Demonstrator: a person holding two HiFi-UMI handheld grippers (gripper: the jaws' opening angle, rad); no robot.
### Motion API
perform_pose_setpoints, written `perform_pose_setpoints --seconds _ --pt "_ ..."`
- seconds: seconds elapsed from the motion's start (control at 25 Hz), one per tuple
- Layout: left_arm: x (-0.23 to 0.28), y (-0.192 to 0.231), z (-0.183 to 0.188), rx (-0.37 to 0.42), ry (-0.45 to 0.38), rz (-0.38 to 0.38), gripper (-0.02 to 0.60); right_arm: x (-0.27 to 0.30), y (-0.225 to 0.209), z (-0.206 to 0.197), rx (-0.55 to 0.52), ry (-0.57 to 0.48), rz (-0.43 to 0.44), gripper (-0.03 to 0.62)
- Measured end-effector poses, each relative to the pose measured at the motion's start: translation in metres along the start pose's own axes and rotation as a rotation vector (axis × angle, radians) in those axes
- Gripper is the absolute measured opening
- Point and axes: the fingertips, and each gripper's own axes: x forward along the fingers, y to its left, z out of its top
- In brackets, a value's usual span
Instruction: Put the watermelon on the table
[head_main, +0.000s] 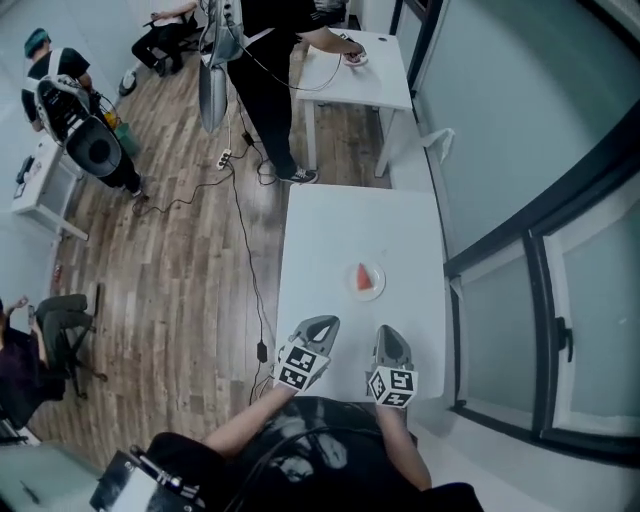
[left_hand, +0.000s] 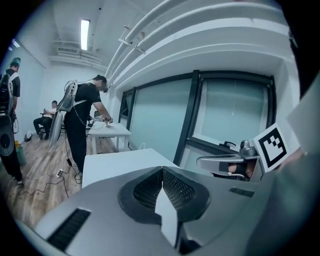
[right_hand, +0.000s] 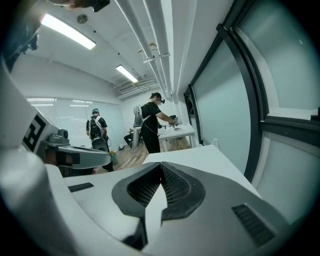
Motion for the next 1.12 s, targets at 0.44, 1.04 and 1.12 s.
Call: perform_pose_setpoints --seconds 0.44,1.04,1.12 --pt "-0.027 -0.015 0.001 -0.007 -0.017 -0.026 0.006 -0.026 0.032 0.005 -0.046 -0.020 0.092 0.012" --pt "-0.041 -0.012 -0.009 -0.035 0.000 -0.037 0.006 -0.036 0.029 -0.004 -0.008 0.010 0.045 0.012" --pt "-0.041 -0.012 -0.008 -0.038 -0.008 -0.043 0.006 -0.034 0.032 -0.006 -0.009 0.018 0.057 0.012"
